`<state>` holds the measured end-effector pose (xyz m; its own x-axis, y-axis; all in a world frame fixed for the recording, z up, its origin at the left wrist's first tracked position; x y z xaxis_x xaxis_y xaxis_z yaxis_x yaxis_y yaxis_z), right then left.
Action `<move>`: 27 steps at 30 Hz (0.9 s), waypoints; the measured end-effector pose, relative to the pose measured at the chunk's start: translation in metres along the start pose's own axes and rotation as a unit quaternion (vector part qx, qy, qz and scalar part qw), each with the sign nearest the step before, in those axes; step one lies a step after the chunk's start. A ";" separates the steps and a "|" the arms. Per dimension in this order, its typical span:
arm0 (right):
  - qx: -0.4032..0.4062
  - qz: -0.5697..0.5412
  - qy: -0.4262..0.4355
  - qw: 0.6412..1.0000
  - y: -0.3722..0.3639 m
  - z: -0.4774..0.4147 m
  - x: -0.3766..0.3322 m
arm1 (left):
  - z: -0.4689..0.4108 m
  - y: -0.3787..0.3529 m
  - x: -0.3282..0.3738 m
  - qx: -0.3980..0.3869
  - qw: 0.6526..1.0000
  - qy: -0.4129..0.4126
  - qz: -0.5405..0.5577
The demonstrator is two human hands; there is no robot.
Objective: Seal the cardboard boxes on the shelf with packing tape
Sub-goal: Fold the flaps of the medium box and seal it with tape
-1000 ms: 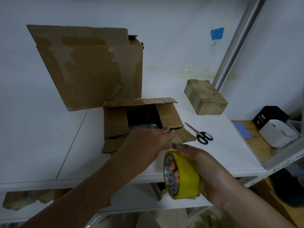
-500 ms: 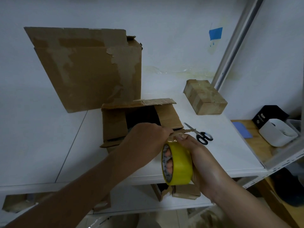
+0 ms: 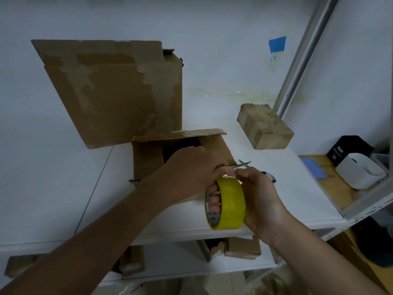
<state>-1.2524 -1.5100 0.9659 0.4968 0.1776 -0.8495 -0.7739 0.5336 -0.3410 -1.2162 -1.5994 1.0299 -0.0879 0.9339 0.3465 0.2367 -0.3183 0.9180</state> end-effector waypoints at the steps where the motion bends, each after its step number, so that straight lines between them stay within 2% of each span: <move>1: -0.016 -0.005 0.005 1.000 -0.002 -0.001 -0.001 | -0.001 0.000 0.000 -0.007 1.000 -0.001 -0.014; 4: -0.051 0.002 0.006 0.999 -0.007 -0.004 -0.002 | -0.005 -0.001 -0.002 -0.025 0.999 -0.006 -0.046; 8: -0.073 0.040 0.027 0.996 -0.010 -0.004 -0.006 | -0.007 -0.005 -0.001 -0.016 0.992 -0.052 -0.115; 12: -0.042 0.089 0.052 0.994 -0.011 -0.007 -0.007 | -0.011 -0.004 -0.003 0.016 0.991 -0.029 -0.128; 16: -0.007 0.101 0.059 0.993 -0.010 -0.010 -0.005 | -0.010 -0.002 -0.004 0.040 0.992 -0.039 -0.116; 20: -0.030 0.067 0.064 0.995 -0.010 -0.004 -0.007 | -0.013 0.001 -0.007 0.036 0.992 -0.043 -0.109; 23: -0.035 0.056 0.031 0.997 -0.008 -0.002 -0.011 | -0.019 0.006 -0.010 0.052 0.994 -0.057 -0.079; 27: 0.004 0.040 -0.060 0.997 0.003 -0.007 0.001 | -0.022 0.008 -0.016 0.103 0.986 -0.123 -0.052</move>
<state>-1.2567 -1.5140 0.9609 0.4779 0.3168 -0.8193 -0.8095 0.5210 -0.2707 -1.2346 -1.6208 1.0361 0.1080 0.9792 0.1716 0.4332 -0.2017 0.8784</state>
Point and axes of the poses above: each hand's wrist, its own z-axis away from the middle knuckle, its own y-axis out of the back of the hand, x = y × z, the point moved 7 cm from there along -z, towards the middle knuckle, and after that the axes turned 10 degrees about z, right-handed, at the moved point
